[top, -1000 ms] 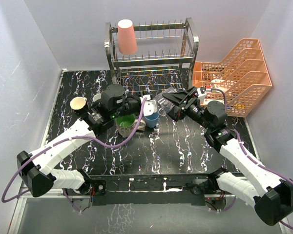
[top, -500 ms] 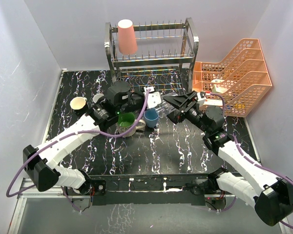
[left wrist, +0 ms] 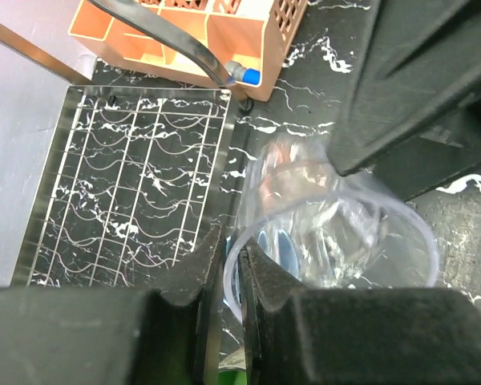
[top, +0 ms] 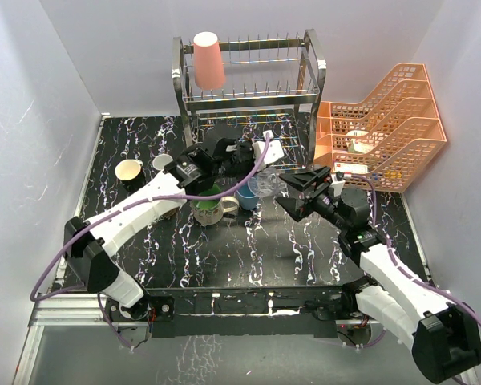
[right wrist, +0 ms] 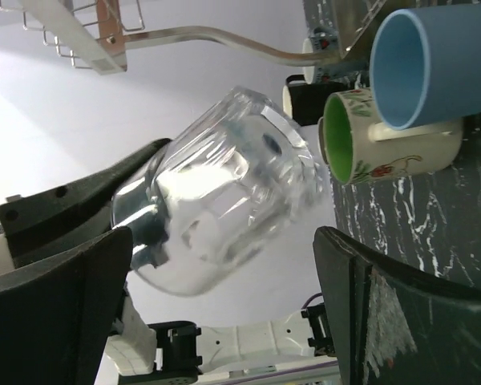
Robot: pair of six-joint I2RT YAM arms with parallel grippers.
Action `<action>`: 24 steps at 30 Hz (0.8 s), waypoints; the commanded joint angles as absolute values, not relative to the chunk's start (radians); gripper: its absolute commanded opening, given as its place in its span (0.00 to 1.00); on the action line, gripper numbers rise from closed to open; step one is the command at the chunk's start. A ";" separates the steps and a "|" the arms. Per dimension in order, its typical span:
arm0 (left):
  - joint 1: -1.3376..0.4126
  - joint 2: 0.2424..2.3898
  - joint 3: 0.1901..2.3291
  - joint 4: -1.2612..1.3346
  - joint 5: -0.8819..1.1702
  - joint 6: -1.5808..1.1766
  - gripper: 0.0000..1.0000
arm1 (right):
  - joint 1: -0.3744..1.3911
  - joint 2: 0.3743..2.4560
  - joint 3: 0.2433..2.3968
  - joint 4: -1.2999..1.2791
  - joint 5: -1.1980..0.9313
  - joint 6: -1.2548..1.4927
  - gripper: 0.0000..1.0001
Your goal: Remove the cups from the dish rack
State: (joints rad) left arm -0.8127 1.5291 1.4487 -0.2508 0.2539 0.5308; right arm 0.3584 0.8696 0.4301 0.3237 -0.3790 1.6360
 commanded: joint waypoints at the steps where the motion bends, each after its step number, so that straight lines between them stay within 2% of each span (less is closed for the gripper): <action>1: -0.805 1.565 1.573 -0.297 0.204 0.523 0.00 | 0.290 0.800 0.421 0.183 -0.447 1.560 0.98; 6: -0.805 1.694 1.711 -0.434 0.179 0.540 0.00 | 0.203 0.697 0.453 -0.167 -0.372 1.357 0.98; 13: -0.807 1.831 1.849 -0.491 0.205 0.540 0.00 | 0.152 0.576 0.477 -0.447 -0.205 1.205 0.98; 24: -0.814 2.025 1.978 -0.578 0.265 0.475 0.00 | 0.152 0.594 0.648 -0.612 0.011 1.009 0.98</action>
